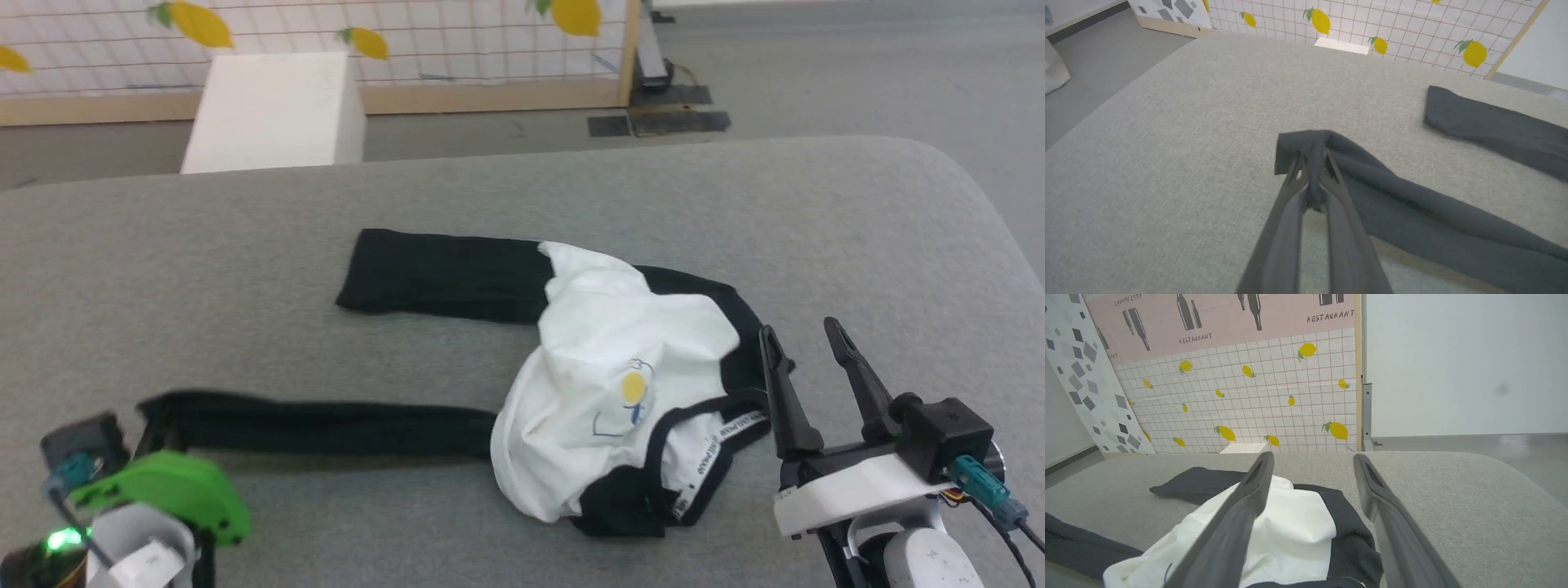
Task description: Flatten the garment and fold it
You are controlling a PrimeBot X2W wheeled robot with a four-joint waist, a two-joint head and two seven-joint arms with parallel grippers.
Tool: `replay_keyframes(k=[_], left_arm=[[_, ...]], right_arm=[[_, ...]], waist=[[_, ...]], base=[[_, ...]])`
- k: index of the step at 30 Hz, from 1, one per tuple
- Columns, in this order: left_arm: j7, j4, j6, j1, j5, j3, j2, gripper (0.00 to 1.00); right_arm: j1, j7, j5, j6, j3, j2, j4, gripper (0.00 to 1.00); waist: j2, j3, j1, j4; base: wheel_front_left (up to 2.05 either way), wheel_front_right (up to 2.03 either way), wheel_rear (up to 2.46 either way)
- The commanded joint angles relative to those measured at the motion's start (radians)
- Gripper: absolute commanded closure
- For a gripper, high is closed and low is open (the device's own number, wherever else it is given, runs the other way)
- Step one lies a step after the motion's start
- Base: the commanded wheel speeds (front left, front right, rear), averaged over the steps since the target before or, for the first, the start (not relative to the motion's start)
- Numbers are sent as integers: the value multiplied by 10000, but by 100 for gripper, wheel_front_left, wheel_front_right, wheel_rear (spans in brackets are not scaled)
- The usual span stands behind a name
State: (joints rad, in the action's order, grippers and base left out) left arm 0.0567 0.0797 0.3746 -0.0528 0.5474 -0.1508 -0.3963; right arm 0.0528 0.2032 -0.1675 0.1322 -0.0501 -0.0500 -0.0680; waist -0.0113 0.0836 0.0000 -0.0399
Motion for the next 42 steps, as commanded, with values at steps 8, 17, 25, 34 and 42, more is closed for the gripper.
replay_keyframes(k=[8,17,25,34,42], left_arm=[[-20,164,-568,914,333,-499,137,0],[-360,340,-2010,-399,-954,-2907,765,0],[1830,1449,-3254,-2145,-2244,-4991,656,0],[4728,1880,-4308,-2787,-2047,-5671,-136,100],[3674,-463,-3000,-1885,-709,-3268,-1242,100]], right_arm=[[-202,-312,124,-15,77,-3,124,0],[-126,-371,87,-15,23,-3,226,0],[23,-283,-15,-15,-10,-3,221,0],[194,-54,-177,-15,19,-3,98,0],[251,164,-241,-15,236,-3,-12,0]], waist=[[113,-154,0,829],[113,-38,0,706],[113,304,0,12],[113,827,0,-770],[113,1009,0,-889]], base=[[0,0,0],[0,0,0],[0,0,0],[0,0,0],[0,0,0]])
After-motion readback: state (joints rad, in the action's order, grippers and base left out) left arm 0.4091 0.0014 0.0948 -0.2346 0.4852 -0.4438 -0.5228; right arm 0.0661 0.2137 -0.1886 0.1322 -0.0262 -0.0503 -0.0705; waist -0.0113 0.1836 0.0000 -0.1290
